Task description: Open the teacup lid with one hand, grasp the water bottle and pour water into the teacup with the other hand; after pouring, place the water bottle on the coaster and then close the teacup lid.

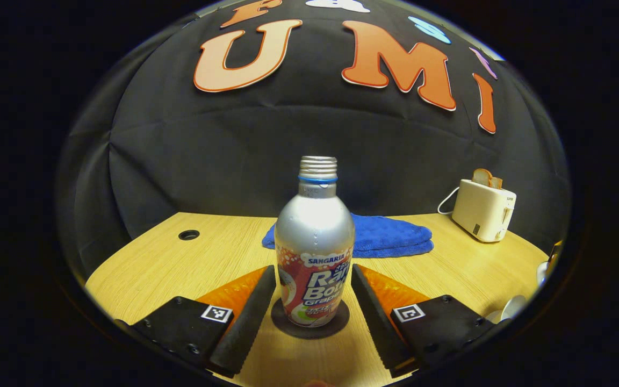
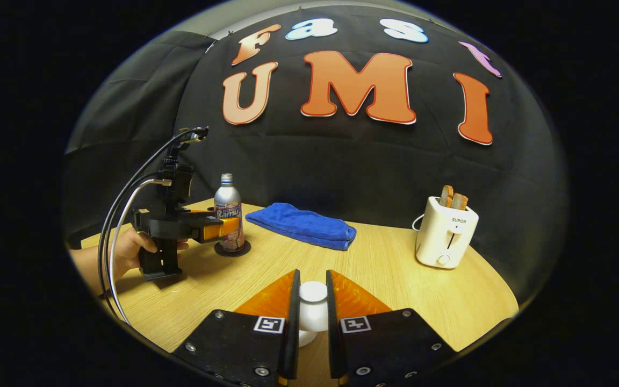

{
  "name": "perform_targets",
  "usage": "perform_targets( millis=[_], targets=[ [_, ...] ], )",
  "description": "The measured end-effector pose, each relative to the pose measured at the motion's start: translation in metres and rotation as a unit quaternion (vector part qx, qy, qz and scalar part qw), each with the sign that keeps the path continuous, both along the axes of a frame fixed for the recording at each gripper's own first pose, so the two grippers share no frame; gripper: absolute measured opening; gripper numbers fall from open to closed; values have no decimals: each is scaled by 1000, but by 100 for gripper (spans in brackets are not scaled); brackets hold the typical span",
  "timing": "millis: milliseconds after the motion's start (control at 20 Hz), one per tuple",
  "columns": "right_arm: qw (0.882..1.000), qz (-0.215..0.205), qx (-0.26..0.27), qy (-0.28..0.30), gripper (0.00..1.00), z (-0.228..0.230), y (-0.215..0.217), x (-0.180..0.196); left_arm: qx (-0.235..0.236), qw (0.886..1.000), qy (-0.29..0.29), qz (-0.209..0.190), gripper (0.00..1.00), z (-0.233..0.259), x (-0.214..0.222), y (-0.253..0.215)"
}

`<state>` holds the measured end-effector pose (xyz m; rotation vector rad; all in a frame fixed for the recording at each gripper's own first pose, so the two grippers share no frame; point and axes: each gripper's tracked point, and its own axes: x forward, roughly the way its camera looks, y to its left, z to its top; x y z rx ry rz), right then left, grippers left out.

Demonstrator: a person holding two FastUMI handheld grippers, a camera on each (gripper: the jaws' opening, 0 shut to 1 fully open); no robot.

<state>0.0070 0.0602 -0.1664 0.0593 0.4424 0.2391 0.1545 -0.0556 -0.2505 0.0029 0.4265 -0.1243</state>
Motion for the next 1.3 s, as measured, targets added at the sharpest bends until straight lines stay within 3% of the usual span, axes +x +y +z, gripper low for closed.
perform_targets(
  millis=[850,1050,1150,1200,1300],
  targets=[
    [999,16,23,23,24,-44,34,-12,11,998,-55,-20,93,43,-73,-6],
    [1000,20,12,7,32,-35,33,-14,1,997,-67,-28,93,57,-82,-18],
    [999,20,23,-11,40,-22,34,-11,-9,997,-77,-29,93,70,-88,-23],
    [999,15,26,-20,50,-14,33,-10,-10,996,-82,-32,89,76,-92,-25],
    [999,4,27,-43,56,4,26,-6,-1,995,-98,-29,93,91,-99,-24]
  ],
)
